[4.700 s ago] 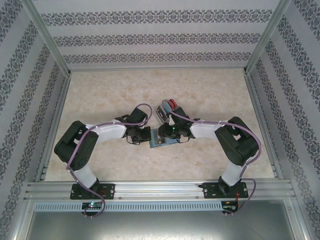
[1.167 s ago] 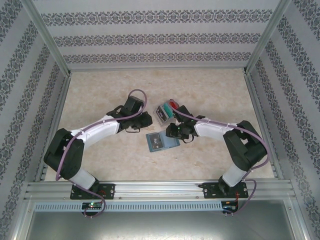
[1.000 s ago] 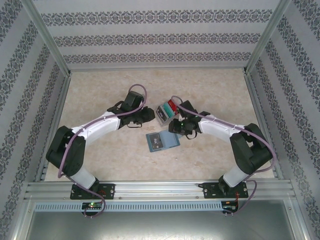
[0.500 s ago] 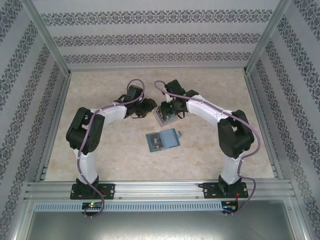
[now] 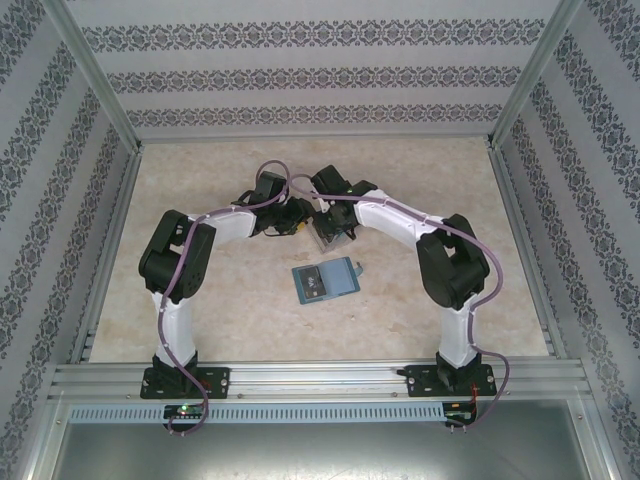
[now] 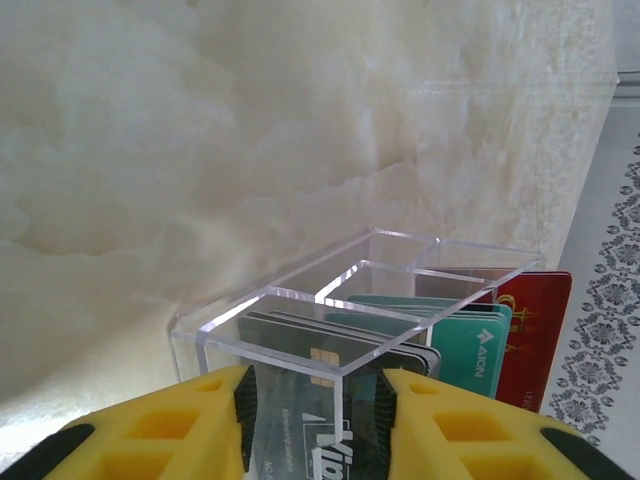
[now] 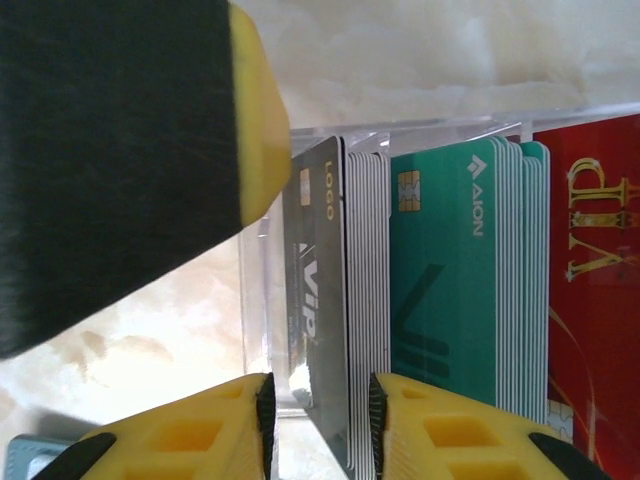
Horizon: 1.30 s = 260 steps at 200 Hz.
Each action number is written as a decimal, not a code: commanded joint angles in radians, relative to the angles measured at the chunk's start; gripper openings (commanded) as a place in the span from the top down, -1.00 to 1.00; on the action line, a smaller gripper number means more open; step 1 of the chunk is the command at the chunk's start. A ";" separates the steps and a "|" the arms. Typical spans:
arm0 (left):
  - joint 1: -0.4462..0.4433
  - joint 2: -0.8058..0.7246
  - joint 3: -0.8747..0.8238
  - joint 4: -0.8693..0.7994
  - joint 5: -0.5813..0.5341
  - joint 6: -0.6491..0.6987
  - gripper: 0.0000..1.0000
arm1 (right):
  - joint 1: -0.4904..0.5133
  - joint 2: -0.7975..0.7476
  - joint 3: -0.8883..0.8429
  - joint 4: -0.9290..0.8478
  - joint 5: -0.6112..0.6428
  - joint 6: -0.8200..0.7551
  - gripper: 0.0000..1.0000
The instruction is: Put the credit cards into the card holder
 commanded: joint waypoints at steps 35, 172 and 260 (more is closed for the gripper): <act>0.008 0.010 -0.059 0.064 0.016 -0.019 0.35 | 0.043 0.089 0.082 -0.073 0.163 -0.056 0.30; 0.008 -0.003 -0.071 0.044 0.010 0.005 0.45 | 0.070 0.059 0.095 -0.062 0.339 -0.069 0.44; 0.008 -0.002 -0.065 0.046 0.009 0.004 0.45 | 0.064 0.050 0.103 -0.067 0.341 -0.080 0.53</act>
